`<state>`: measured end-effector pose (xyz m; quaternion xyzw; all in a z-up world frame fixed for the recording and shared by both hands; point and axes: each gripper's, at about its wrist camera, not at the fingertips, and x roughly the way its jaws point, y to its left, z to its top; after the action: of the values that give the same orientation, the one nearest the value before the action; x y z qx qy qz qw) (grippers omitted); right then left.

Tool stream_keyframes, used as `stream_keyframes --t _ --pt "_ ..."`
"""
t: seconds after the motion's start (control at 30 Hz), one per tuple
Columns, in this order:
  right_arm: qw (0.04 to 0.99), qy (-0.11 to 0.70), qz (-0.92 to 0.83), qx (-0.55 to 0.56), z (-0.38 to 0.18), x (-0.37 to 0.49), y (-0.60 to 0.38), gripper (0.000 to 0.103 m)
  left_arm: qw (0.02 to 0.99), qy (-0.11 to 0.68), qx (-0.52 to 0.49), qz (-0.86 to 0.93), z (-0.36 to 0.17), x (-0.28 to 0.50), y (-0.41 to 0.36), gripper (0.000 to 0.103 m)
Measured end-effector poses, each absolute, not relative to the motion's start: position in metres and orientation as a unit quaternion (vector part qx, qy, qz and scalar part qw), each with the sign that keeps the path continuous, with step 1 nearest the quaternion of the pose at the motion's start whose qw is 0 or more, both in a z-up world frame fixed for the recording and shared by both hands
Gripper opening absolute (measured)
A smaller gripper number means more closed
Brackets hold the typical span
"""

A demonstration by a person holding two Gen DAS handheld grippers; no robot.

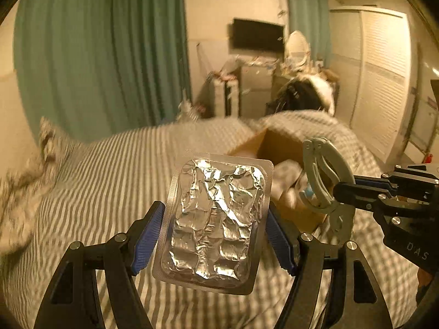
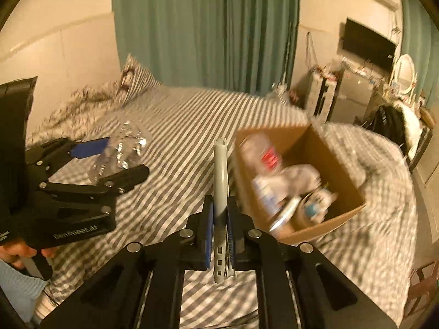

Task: Organize objects
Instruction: 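Carry the blister pack and hanger into the box and release both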

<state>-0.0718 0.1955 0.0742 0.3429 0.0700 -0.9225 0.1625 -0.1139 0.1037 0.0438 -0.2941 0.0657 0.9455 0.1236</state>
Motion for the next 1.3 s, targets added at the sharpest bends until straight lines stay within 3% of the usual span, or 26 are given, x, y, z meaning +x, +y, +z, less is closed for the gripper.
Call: stream_keyframes --t 0.2,0.37,0.9,1.0,1.07,1.17,1.23,1.3 --pt "0.135 0.071 -0.94 0.304 0.128 -0.094 0.236 0.009 0.152 0.072 -0.261 0.951 0.081 -0.158 0.152 0.074" --pt "0.113 0.067 -0.943 0.306 0.137 -0.133 0.265 0.009 0.163 0.074 -0.277 0.944 0.066 -0.199 0.184 0.074" --pt "0.102 0.004 -0.904 0.415 0.02 -0.248 0.325 0.009 0.191 0.102 -0.351 0.911 -0.029 -0.263 0.243 0.074" --pt "0.103 -0.017 -0.906 0.41 0.02 -0.25 0.33 0.009 0.193 0.101 -0.353 0.91 -0.032 -0.263 0.245 0.079" --pt "0.096 -0.012 -0.909 0.405 0.025 -0.248 0.33 0.009 0.184 0.1 -0.35 0.913 -0.028 -0.261 0.242 0.096" --pt "0.077 0.003 -0.919 0.387 0.042 -0.237 0.328 0.023 0.176 0.096 -0.328 0.923 -0.01 -0.251 0.234 0.098" --pt "0.07 -0.002 -0.926 0.372 0.059 -0.226 0.329 0.042 0.172 0.096 -0.319 0.927 0.004 -0.244 0.227 0.099" --pt "0.065 -0.004 -0.932 0.356 0.077 -0.212 0.328 0.045 0.167 0.093 -0.304 0.933 0.022 -0.233 0.217 0.101"
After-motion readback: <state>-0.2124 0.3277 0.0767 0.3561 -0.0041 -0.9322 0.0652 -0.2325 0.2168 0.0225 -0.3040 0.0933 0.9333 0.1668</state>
